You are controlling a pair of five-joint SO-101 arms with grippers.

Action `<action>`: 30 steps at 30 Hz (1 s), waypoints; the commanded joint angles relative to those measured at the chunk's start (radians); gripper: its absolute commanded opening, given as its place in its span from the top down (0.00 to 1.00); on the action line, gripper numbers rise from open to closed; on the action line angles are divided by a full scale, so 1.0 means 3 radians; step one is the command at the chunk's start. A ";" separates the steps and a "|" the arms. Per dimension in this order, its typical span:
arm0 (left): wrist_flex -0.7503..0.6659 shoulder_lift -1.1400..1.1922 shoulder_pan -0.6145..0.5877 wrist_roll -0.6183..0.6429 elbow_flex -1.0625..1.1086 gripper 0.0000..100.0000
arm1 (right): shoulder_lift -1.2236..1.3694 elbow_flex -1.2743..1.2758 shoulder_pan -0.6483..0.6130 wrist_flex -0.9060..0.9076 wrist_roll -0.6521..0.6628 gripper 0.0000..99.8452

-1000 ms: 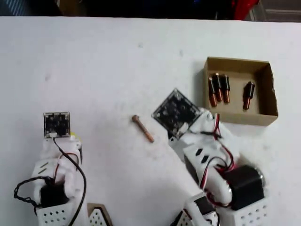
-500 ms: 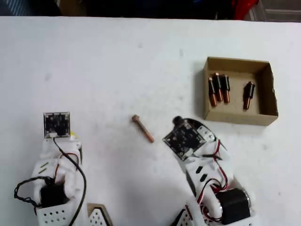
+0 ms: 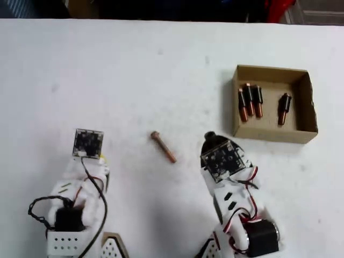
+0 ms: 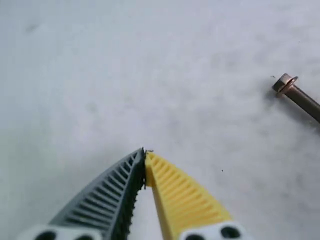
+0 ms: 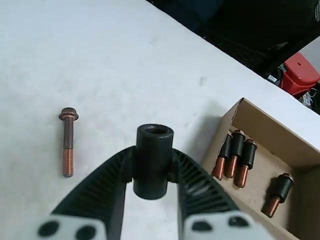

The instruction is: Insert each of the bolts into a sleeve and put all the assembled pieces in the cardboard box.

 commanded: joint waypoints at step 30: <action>0.0742 0.1015 0.0524 0.0169 -0.2112 0.98 | -0.0079 0.0915 0.0294 -0.0734 -0.0501 0.98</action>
